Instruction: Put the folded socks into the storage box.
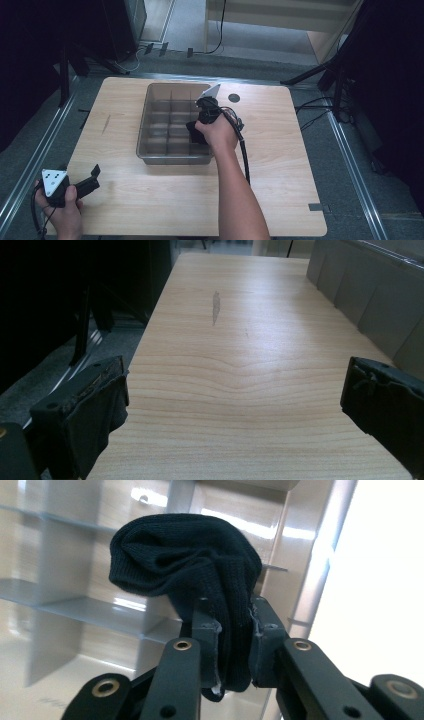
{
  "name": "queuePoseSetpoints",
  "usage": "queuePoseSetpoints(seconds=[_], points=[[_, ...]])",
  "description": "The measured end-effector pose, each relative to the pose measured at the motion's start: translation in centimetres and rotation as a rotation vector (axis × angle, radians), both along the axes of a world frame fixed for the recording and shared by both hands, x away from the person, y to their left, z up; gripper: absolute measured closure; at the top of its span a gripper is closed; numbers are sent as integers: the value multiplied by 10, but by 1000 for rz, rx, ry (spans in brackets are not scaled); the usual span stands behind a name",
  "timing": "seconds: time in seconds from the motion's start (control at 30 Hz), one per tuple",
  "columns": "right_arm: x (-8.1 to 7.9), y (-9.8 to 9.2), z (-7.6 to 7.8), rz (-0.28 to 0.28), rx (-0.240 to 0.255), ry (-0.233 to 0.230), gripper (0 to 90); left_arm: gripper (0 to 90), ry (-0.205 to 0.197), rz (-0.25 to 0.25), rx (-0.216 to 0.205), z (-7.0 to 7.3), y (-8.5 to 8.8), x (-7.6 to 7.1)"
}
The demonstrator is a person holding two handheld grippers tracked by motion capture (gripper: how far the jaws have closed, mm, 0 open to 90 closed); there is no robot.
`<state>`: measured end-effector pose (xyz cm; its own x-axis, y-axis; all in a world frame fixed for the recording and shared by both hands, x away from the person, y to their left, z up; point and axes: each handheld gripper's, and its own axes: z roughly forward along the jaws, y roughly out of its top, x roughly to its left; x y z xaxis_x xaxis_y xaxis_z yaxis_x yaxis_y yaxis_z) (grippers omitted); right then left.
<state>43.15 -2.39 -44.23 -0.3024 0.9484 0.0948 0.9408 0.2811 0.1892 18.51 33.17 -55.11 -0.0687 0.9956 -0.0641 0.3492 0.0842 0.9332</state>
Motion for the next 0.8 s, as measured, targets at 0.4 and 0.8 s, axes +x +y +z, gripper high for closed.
queuePoseSetpoints(seconds=[0.4,0.8], points=[[-3,7,-26,44,-72,-39,788,0,5,0,-1,0,0,0],[-3,11,-20,46,-61,-11,632,0,7,-1,-6,0,1,0]])
